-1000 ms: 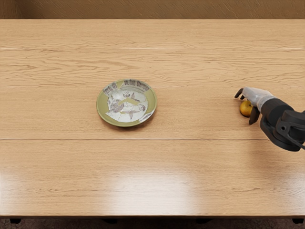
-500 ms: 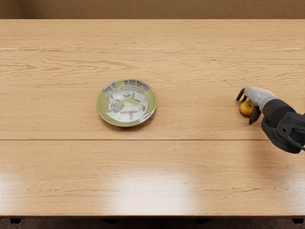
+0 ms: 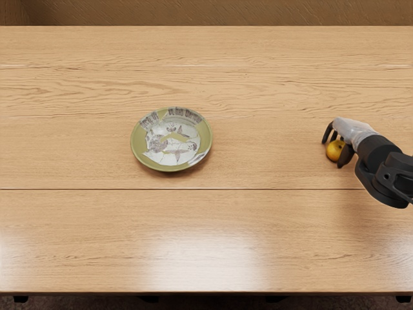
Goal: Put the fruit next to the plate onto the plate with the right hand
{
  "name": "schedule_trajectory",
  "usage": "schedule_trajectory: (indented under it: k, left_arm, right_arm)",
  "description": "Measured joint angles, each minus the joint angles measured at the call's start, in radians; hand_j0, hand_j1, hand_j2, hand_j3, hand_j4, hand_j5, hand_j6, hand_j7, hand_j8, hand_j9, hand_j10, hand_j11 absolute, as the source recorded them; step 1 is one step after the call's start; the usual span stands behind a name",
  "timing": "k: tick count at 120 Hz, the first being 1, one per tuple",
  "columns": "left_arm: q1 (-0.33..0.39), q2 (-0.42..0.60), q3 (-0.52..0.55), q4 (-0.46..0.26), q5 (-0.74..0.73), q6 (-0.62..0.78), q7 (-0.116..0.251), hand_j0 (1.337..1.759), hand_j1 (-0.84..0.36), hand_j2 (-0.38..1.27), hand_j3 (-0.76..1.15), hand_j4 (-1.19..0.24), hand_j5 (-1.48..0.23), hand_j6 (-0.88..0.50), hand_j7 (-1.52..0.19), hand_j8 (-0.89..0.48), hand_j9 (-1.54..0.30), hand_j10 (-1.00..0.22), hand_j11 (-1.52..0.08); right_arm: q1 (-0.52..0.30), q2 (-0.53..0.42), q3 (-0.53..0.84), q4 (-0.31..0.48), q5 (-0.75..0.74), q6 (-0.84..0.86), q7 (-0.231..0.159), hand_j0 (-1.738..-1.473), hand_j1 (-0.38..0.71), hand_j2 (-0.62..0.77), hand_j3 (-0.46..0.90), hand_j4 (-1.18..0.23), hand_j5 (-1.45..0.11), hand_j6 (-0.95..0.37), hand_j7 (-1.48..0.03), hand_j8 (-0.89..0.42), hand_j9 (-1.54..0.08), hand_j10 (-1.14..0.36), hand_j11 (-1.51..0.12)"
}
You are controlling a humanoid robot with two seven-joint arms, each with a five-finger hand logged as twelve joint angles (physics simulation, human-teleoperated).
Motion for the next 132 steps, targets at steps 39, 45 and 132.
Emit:
schedule_trajectory:
  k: [39, 45, 132]
  left_arm:
    - [0.0, 0.0, 0.0, 0.0, 0.0, 0.0, 0.0, 1.658, 0.32, 0.0, 0.0, -0.02, -0.03, -0.02, -0.03, -0.02, -0.03, -0.02, -0.03]
    - [0.0, 0.0, 0.0, 0.0, 0.0, 0.0, 0.0, 1.658, 0.32, 0.0, 0.0, -0.02, -0.03, -0.02, -0.03, -0.02, -0.03, -0.02, -0.03]
    - [0.0, 0.0, 0.0, 0.0, 0.0, 0.0, 0.0, 1.658, 0.32, 0.0, 0.0, -0.02, -0.03, -0.02, -0.03, -0.02, -0.03, -0.02, -0.03]
  right_arm:
    - [0.001, 0.0, 0.003, -0.002, 0.006, 0.001, 0.0, -1.592, 0.07, -0.14, 0.35, -0.67, -0.87, -0.56, -0.87, -0.56, -0.87, -0.67, -0.88]
    - [0.001, 0.0, 0.003, -0.003, 0.007, 0.001, 0.0, -1.591, 0.07, -0.13, 0.35, -0.67, -0.88, -0.56, -0.88, -0.55, -0.88, -0.67, -0.88]
    - [0.032, -0.021, 0.017, -0.015, 0.049, 0.018, -0.001, -1.646, 0.24, 0.23, 0.0, -0.68, -0.92, -0.49, -0.9, -0.46, -0.92, -0.68, -0.92]
